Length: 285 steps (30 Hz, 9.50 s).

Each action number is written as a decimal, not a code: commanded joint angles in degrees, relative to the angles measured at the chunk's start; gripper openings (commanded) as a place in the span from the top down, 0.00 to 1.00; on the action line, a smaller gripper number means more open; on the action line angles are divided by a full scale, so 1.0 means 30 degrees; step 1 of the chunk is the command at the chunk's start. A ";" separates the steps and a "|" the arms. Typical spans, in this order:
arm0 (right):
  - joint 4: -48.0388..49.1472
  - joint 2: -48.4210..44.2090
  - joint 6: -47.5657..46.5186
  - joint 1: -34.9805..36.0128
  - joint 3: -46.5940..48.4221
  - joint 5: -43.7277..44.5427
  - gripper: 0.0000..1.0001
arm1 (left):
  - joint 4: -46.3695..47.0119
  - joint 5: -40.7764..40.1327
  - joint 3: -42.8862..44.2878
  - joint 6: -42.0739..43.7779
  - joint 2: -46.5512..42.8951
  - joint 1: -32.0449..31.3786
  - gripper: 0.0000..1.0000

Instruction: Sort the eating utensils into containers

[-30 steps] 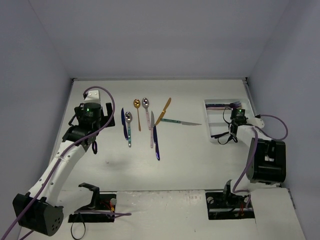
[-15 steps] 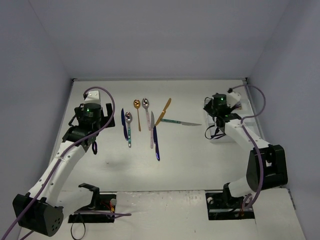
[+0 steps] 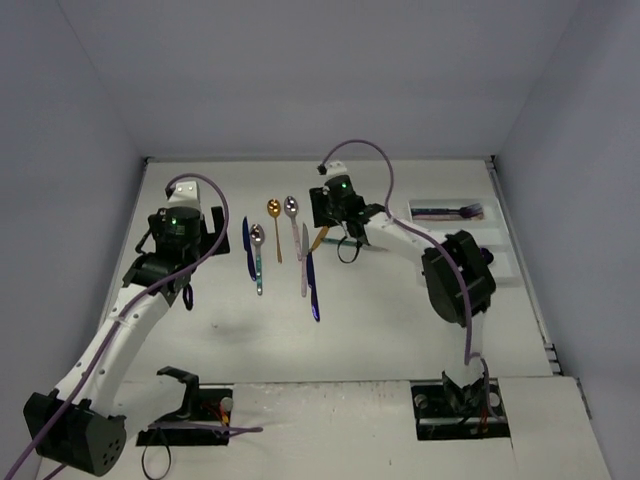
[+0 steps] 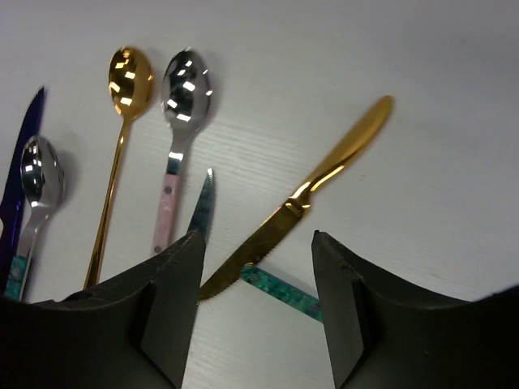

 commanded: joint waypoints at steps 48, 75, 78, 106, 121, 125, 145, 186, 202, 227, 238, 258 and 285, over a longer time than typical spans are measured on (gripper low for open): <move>0.0671 -0.7111 1.0149 -0.3543 -0.6043 1.0269 1.00 | 0.0618 -0.0138 0.0332 0.0219 -0.0250 0.0204 0.03; -0.0164 -0.9368 1.8248 -1.2030 -1.2487 0.6950 0.72 | 0.0618 -0.0022 0.0343 0.0140 -0.0230 0.0253 0.03; -0.0152 -0.9920 1.7203 -1.1756 -1.2172 0.6406 0.63 | 0.0618 -0.0039 0.0343 0.0169 -0.0230 0.0253 0.03; 0.1949 0.2525 -0.0699 0.1576 0.2955 -0.0424 0.51 | 0.0676 -0.0265 0.0285 0.0257 -0.0087 0.0253 0.03; 0.1958 0.8155 -0.1637 0.3533 0.7544 0.1095 0.53 | 0.0647 -0.0157 0.0285 0.0257 0.0356 0.0253 0.03; 0.1958 0.8831 -0.1450 0.3625 0.8206 0.1011 0.53 | 0.0647 -0.0131 0.0281 0.0257 0.0378 0.0253 0.02; 0.1238 0.5135 -0.1635 0.3573 0.1799 0.1776 0.57 | 0.0656 0.0066 0.0314 0.0237 0.0288 0.0253 0.03; -0.2572 0.3291 0.5153 0.3655 0.2161 0.5648 0.71 | 0.0565 0.0054 0.0314 0.0134 0.0180 0.0253 0.03; -0.2788 0.4917 0.5503 0.3924 0.2697 0.3808 1.00 | 0.0544 -0.0025 0.0373 0.0169 0.0121 0.0239 0.03; -0.2759 -0.4994 1.1766 -0.2553 -0.3239 0.9708 1.00 | 0.0530 -0.0076 0.0366 0.0111 -0.0187 0.0253 0.03; -0.2759 -0.9793 1.5854 -1.0484 -0.9296 0.9928 1.00 | 0.0588 0.0019 0.0343 0.0081 -0.0217 0.0253 0.03; -0.2642 -0.7810 1.5270 -1.3082 -0.9408 0.7477 0.69 | 0.0588 0.0078 0.0343 0.0111 0.0004 0.0253 0.03; -0.0714 0.0405 0.4281 0.4685 0.0371 0.3341 0.57 | 0.0793 -0.0263 0.0144 0.0228 -0.0283 0.0253 0.03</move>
